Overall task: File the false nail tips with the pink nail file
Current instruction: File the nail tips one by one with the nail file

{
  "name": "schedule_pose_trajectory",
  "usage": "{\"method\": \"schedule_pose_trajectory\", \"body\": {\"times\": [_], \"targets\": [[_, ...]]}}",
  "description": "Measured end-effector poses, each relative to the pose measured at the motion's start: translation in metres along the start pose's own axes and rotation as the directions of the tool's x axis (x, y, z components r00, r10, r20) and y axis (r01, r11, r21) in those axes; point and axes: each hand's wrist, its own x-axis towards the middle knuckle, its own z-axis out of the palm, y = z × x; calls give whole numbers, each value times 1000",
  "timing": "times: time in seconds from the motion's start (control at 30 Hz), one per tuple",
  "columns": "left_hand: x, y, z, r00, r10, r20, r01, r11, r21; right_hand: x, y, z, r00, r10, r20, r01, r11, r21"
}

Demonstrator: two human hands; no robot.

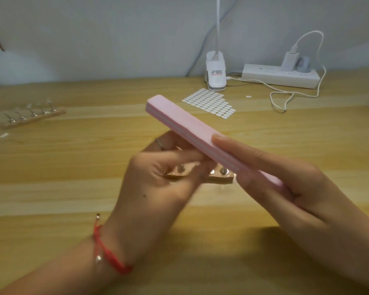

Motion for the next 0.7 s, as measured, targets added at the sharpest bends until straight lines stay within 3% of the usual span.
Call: {"method": "schedule_pose_trajectory", "body": {"times": [0.1, 0.2, 0.3, 0.43, 0.53, 0.7], "targets": [[3, -2, -5, 997, 4, -79, 0, 998, 56, -1, 2, 0, 999, 17, -32, -16, 999, 27], [-1, 0, -1, 1000, 29, -6, -28, 994, 102, -1, 0, 3, 1000, 28, -7, -28, 998, 50], [2, -4, -6, 994, 5, -113, 1, 998, 56, -2, 0, 2, 999, 15, -41, -15, 1000, 18], [-5, 3, 3, 1000, 26, 12, -27, 996, 82, 1, 0, 5, 1000, 26, -2, -26, 998, 63], [0, 0, -2, 993, 14, -113, -11, 1000, 27, -1, 1, 2, 999, 17, -37, -16, 999, 44], [-6, 0, 2, 999, 22, -29, -19, 995, 95, -2, 3, 4, 1000, -6, -22, 7, 999, 52]]}}
